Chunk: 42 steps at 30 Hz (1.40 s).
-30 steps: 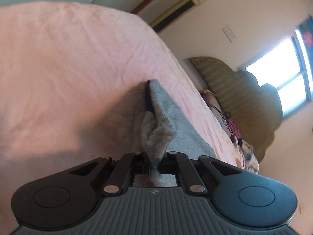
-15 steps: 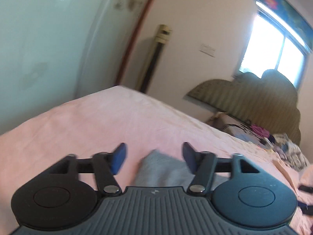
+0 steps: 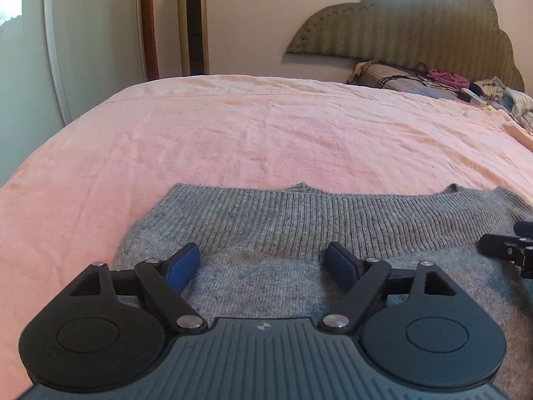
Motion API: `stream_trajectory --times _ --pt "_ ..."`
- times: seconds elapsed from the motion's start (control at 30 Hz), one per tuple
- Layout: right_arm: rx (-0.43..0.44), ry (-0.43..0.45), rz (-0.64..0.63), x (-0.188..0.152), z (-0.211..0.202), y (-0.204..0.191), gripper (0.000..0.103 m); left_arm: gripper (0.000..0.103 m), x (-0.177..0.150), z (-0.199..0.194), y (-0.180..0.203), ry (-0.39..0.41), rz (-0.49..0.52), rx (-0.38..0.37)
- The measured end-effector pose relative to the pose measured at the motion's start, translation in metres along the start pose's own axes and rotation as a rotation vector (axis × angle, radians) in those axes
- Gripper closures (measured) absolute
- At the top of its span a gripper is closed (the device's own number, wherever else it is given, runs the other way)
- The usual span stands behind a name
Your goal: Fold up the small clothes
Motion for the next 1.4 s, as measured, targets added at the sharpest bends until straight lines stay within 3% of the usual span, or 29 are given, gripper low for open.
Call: stream_trajectory --times 0.17,0.27,0.3,0.7,0.77,1.0,1.4 --pt "-0.056 -0.015 -0.034 0.004 -0.009 -0.015 0.012 0.018 0.000 -0.002 0.003 0.002 0.003 0.009" --pt "-0.052 -0.018 -0.063 -0.001 -0.010 -0.019 0.000 0.017 0.005 0.001 0.008 0.000 0.009 0.014" --pt "-0.062 -0.048 -0.061 -0.008 0.000 -0.013 0.000 0.017 0.007 0.003 0.010 0.000 0.010 0.015" --pt "-0.046 -0.010 -0.052 -0.011 -0.003 -0.012 0.000 0.017 0.005 -0.007 0.009 -0.014 0.003 0.050" --pt "-0.046 -0.010 -0.052 -0.011 -0.002 -0.012 0.000 0.017 0.001 -0.020 0.009 -0.022 -0.008 0.014" --pt "-0.042 -0.006 -0.046 -0.010 -0.002 -0.012 0.000 0.000 -0.008 -0.016 0.008 -0.023 -0.019 -0.007" --pt "-0.040 -0.002 -0.042 -0.010 -0.003 -0.013 0.000 0.000 -0.009 -0.017 0.008 -0.021 -0.021 -0.015"
Point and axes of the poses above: each gripper's, at about its wrist camera, not at the fingertips, and z roughly the way its jaws point, y to its right, x to its top, the point moved 7 cm from there along z, roughly the way its jaws point, and after that the axes turned 12 degrees about x, right-handed, at the moved point
